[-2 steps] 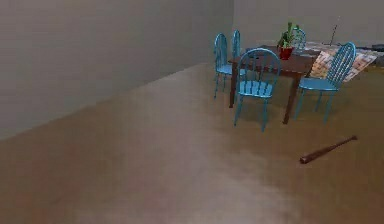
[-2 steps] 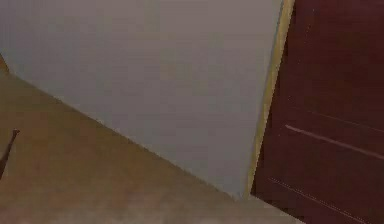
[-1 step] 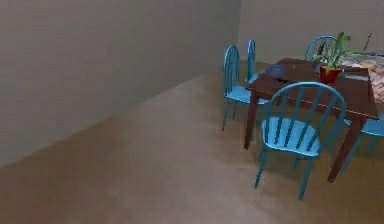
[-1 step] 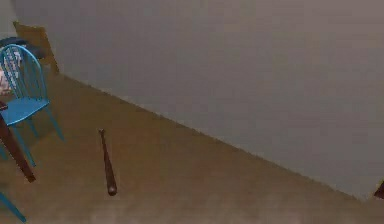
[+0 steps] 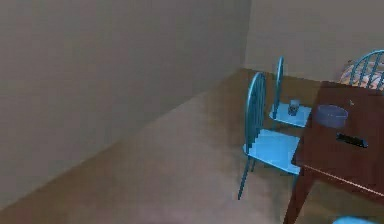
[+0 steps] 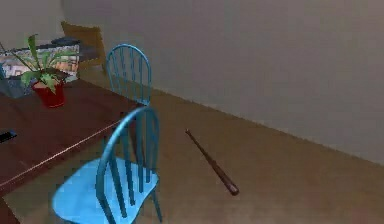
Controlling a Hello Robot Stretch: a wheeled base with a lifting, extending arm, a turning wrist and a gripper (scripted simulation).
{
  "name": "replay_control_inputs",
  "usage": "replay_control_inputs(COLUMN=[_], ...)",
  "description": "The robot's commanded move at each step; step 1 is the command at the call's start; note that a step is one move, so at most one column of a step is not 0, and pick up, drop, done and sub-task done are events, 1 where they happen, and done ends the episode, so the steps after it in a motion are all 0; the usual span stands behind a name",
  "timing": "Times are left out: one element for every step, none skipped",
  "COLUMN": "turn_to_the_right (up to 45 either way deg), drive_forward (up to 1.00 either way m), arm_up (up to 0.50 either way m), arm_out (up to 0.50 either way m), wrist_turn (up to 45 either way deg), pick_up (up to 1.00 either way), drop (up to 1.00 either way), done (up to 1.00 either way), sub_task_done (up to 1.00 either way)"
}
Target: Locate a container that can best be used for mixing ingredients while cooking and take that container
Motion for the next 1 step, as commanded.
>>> replay_control_inputs(turn_to_the_right=[0.0], drive_forward=[0.5], arm_up=[0.0], arm_out=[0.0], wrist_turn=[0.0], pick_up=[0.0], drop=[0.0], done=[0.0], sub_task_done=[0.0])
